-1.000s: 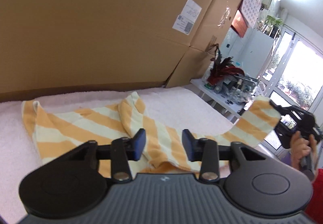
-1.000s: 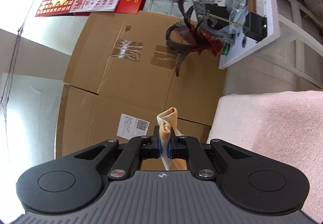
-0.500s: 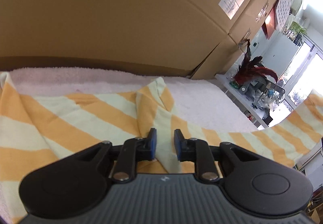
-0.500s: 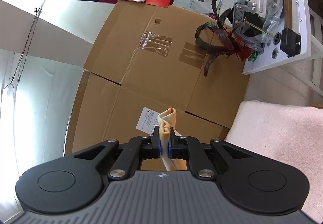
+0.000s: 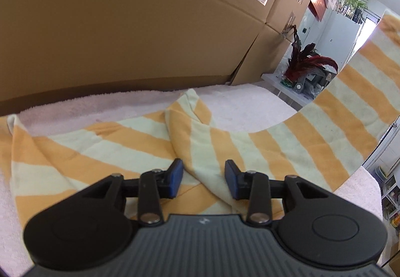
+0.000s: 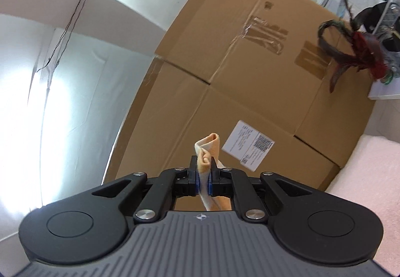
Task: Fold clothes
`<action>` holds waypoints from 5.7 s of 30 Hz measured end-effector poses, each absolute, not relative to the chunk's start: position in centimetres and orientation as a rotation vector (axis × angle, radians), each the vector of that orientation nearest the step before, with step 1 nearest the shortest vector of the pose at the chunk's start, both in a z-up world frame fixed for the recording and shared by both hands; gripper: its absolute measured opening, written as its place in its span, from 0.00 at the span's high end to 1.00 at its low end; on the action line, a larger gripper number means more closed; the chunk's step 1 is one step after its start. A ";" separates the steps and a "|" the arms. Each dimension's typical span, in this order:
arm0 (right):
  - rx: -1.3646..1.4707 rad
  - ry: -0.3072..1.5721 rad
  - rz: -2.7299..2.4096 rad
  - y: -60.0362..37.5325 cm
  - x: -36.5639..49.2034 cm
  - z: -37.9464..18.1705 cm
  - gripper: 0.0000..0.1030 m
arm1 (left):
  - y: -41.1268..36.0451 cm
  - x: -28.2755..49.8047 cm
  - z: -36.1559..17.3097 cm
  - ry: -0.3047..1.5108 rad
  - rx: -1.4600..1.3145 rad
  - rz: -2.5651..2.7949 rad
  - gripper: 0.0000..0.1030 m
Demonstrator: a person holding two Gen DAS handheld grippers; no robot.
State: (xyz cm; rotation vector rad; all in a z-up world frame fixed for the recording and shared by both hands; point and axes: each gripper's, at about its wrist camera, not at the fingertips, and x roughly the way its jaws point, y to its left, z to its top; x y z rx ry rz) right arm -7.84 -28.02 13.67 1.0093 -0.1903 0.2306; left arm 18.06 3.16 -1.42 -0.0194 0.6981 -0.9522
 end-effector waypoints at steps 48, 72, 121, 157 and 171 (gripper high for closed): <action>0.470 0.353 0.838 -9.7 -9.7 10.2 0.91 | 4.9 19.2 -1.2 0.698 -0.122 -0.873 0.20; 0.449 0.538 0.760 -12.3 -13.4 5.8 0.91 | 5.5 19.1 -0.5 0.645 -0.090 -0.828 0.17; 0.834 0.282 0.160 -21.5 -11.2 0.5 0.70 | 1.6 14.9 -0.5 0.574 0.001 -1.039 0.75; 0.815 0.282 0.115 -21.1 -10.2 -0.1 0.69 | 3.6 15.9 -0.3 0.611 -0.161 -1.048 1.00; 0.686 0.445 0.286 -20.1 -13.0 2.4 0.62 | 5.5 16.4 0.7 0.607 -0.171 -1.076 1.00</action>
